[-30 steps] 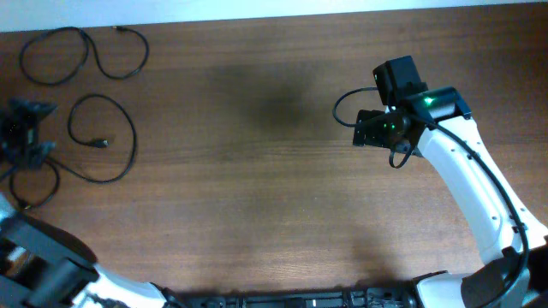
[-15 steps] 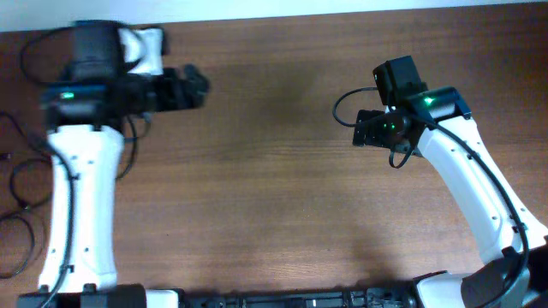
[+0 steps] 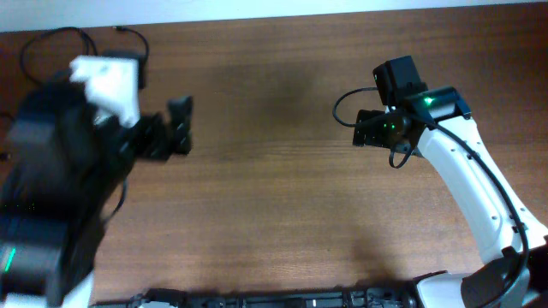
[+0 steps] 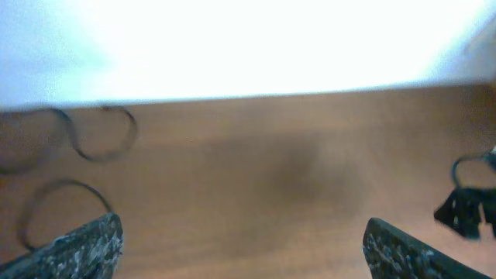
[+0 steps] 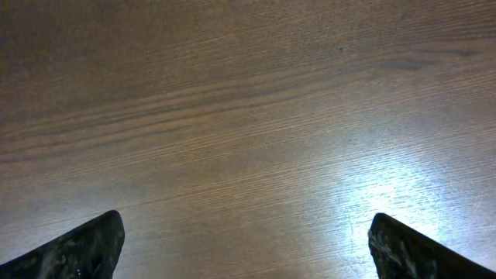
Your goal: Untangle cables
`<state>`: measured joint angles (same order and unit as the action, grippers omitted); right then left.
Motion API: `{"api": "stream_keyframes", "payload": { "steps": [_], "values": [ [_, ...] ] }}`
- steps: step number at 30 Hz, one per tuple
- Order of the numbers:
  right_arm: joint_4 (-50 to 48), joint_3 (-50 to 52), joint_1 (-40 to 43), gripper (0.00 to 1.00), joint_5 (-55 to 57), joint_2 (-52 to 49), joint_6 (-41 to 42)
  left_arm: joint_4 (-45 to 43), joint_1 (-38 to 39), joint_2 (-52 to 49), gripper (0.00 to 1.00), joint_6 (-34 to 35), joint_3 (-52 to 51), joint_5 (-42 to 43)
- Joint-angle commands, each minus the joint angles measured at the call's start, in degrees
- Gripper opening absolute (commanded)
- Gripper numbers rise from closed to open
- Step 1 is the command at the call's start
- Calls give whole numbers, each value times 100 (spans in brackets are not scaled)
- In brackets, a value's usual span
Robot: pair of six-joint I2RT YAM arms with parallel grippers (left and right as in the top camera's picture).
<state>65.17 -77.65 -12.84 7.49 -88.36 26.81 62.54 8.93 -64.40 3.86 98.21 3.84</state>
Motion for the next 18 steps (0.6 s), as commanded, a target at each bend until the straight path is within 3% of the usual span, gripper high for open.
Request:
{"api": "stream_keyframes", "payload": {
  "steps": [1,18],
  "values": [
    [0,-2,11,98,70,-17,4,-11,-20,511,99,-92,42,-675],
    [0,-2,11,98,72,-22,4,103,-20,1128,99,-90,42,-682]
  ]
}}
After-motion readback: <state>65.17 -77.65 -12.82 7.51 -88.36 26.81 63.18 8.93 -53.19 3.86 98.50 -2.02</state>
